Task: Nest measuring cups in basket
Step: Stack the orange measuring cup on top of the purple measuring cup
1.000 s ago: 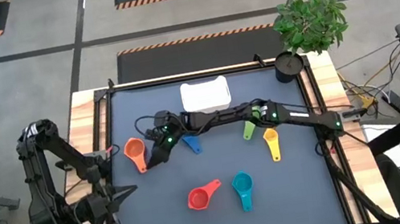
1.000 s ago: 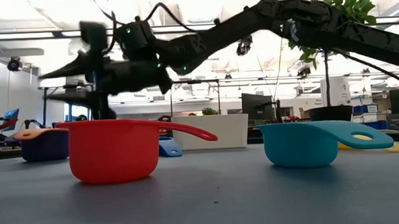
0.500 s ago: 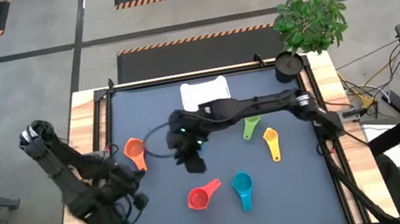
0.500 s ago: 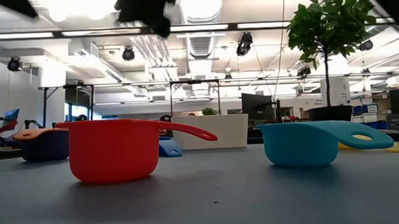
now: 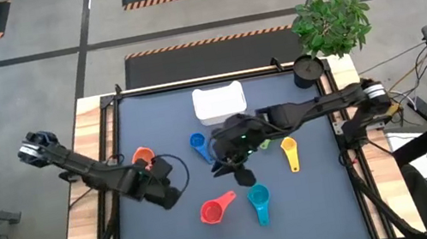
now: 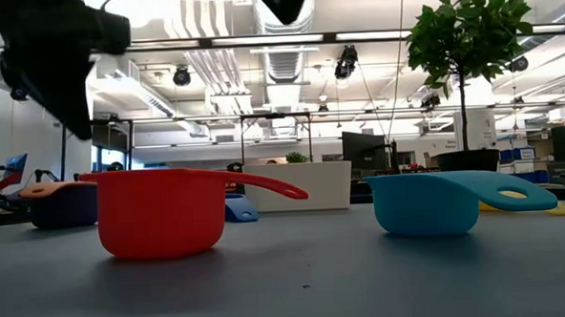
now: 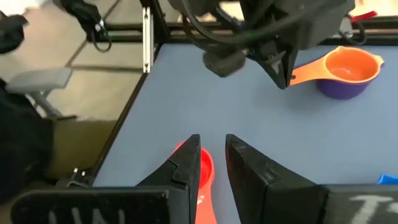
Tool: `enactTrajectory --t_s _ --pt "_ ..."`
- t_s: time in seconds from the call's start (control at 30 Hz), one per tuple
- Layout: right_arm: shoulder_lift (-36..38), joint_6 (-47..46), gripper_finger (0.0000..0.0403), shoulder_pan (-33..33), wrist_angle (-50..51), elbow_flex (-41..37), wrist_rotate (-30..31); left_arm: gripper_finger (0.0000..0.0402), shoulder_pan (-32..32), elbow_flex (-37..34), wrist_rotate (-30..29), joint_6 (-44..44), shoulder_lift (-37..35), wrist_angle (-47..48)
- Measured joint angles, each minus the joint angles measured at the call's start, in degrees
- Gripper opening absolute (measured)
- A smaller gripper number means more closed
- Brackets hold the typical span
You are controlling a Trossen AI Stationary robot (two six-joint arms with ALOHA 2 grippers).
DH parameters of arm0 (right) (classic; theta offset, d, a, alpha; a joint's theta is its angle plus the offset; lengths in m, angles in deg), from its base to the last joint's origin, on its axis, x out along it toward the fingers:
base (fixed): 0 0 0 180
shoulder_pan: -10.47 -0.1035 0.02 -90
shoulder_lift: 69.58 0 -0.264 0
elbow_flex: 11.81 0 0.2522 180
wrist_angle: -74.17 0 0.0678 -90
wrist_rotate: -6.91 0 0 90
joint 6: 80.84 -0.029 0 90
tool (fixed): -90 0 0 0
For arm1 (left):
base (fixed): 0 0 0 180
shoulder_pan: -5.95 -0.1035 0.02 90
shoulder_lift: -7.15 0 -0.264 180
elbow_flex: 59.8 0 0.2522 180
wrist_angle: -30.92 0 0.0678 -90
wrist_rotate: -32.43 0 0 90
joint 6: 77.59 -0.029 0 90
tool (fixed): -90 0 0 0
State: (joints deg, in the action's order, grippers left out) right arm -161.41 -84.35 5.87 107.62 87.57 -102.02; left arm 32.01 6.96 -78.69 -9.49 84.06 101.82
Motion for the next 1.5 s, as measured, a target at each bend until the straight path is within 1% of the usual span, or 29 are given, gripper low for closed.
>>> enactTrajectory --t_s 0.07,0.17,0.27,0.33,0.57,0.8,1.1,1.23,1.5 --pt "2.0 -1.0 0.0063 0.0 -4.1 -4.1 0.1 0.0000 -1.2 -1.3 1.2 -0.1 0.0 0.4" --pt "4.4 -1.4 0.0063 0.1 -8.4 -8.3 0.1 0.0000 -2.0 -3.5 1.5 0.2 0.0 0.3" --pt "5.9 -1.4 0.0063 0.1 -11.8 -11.0 0.1 0.0000 -2.2 -6.2 1.0 1.6 0.0 -0.8" --pt "6.4 -1.4 0.0063 0.2 -12.0 -11.8 0.7 0.0000 -2.2 -7.7 0.8 2.1 0.0 -2.5" --pt "6.4 -1.0 0.0063 0.2 -12.3 -11.9 1.1 0.0000 -2.2 -10.1 0.6 3.6 0.2 -3.4" --pt "6.4 -0.8 0.0063 0.2 -12.3 -11.9 1.1 0.0000 -2.2 -10.2 0.6 4.1 0.2 -3.0" --pt "6.4 -0.7 0.0063 0.2 -12.3 -11.9 1.1 0.0000 -2.1 -9.7 1.0 5.9 0.2 0.9" --pt "6.4 -0.3 0.0063 0.2 -12.3 -11.9 1.1 0.0000 -2.1 -9.6 1.1 6.0 0.2 0.9" --pt "6.4 -0.3 0.0063 0.2 -12.3 -11.9 1.1 0.0000 -2.1 -9.6 4.5 6.0 0.2 1.1"
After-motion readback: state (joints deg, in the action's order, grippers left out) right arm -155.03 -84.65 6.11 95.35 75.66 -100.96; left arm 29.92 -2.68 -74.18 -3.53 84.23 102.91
